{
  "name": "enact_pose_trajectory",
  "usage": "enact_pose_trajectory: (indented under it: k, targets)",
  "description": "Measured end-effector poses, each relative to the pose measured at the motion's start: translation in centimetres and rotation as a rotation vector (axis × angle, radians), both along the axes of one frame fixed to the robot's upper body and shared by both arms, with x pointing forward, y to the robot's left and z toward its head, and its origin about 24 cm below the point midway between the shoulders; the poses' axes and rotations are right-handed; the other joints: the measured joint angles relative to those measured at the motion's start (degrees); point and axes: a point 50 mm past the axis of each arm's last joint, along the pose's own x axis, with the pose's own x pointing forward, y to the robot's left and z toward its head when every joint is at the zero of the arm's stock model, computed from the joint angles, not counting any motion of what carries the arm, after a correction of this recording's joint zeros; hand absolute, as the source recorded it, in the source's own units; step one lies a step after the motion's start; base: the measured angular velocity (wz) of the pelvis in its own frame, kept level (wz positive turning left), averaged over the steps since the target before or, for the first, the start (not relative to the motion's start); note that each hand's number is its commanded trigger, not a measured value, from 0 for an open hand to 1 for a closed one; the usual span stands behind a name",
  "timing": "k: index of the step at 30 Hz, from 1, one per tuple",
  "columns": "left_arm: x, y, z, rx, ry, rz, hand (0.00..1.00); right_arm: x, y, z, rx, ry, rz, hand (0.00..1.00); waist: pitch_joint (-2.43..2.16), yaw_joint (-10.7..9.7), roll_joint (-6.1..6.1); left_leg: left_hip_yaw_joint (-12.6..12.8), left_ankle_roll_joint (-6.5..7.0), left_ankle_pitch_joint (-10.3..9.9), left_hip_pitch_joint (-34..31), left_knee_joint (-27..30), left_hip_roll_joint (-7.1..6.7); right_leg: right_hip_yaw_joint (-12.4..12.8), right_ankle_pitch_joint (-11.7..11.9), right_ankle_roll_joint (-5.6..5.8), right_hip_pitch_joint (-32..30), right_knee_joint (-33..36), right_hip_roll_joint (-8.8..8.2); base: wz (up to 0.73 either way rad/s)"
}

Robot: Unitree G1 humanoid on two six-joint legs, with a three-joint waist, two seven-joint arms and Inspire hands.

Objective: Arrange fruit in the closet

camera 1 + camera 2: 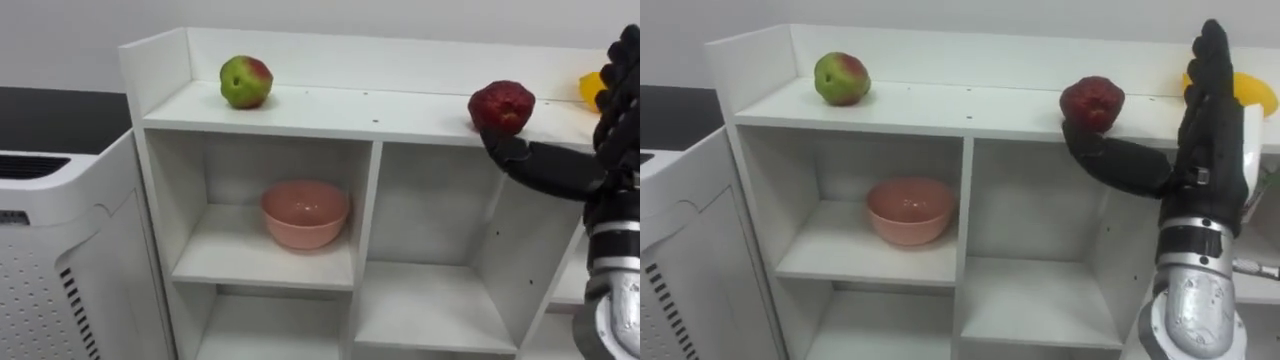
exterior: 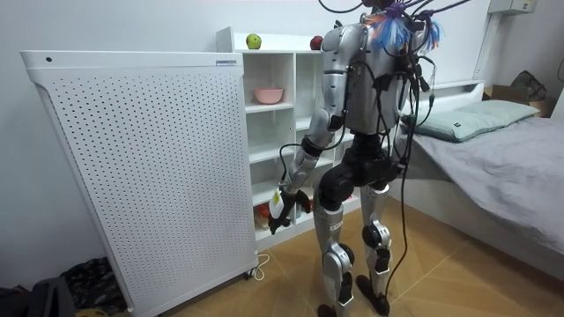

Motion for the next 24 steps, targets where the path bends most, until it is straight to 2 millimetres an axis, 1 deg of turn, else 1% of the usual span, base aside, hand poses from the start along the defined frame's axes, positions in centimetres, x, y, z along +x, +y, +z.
enact_pose_trajectory:
  k: [1, 7, 10, 13, 18, 21, 24]
  targets:
    - [0.3, -0.1, 0.0, -0.011, 0.002, -0.003, 0.00, 0.4, 0.0, 0.4, -0.002, 0.001, 0.002, 0.00, 0.00, -0.14, 0.00, -0.08, 0.00, 0.00, -0.35, 0.17, -0.01, -0.19, 0.00, 0.00, -0.23, 0.00, -0.02, 0.07]
    - [0.7, -0.2, 0.1, -0.046, 0.020, -0.013, 0.00, 1.0, 0.2, 2.4, 0.020, -0.040, 0.057, 0.00, -0.06, -0.22, 0.02, -0.62, -0.01, 0.00, -1.11, 0.69, 0.03, -0.63, 0.03, -0.05, -0.56, 0.08, -0.03, 0.04]
    - [0.8, -0.1, 0.1, -0.047, 0.024, -0.013, 0.00, 1.2, 0.0, 3.0, 0.026, -0.046, 0.067, 0.00, -0.24, -0.12, -0.21, -0.85, -0.01, 0.00, -1.10, 0.70, -0.01, -0.79, 0.03, -0.05, -0.50, 0.09, -0.07, 0.02]
    - [0.7, -0.1, 0.1, -0.045, 0.027, -0.013, 0.00, 1.8, -0.5, 3.0, 0.029, -0.015, 0.076, 0.00, -0.34, -0.14, -0.35, -0.95, -0.01, 0.00, -1.04, 0.68, -0.04, -0.84, 0.03, -0.05, -0.40, 0.09, -0.09, 0.01]
    - [0.9, 0.0, 0.2, -0.040, 0.030, -0.010, 0.00, 2.4, -1.0, 1.8, 0.029, 0.072, 0.088, 0.00, -0.34, -0.20, -0.33, -1.39, -0.02, 0.01, -1.05, 0.70, -0.05, -1.15, 0.03, -0.05, -0.24, 0.06, -0.09, 0.04]
    - [1.7, 0.1, 0.4, -0.030, 0.025, -0.010, 0.00, 2.7, -1.0, 1.4, 0.016, 0.110, 0.097, 0.00, -0.36, -0.24, -0.31, -1.54, -0.03, 0.02, -1.17, 0.80, -0.02, -2.20, 0.03, -0.05, -0.22, 0.09, -0.16, 0.03]
    - [2.5, 0.3, 0.7, -0.030, 0.022, -0.012, 0.00, 2.9, -1.0, 1.1, -0.002, 0.138, 0.108, 0.00, -0.42, -0.19, -0.36, -1.54, -0.03, 0.02, -1.00, 0.80, -0.04, -2.15, 0.03, -0.05, -0.07, 0.12, -0.18, 0.00]
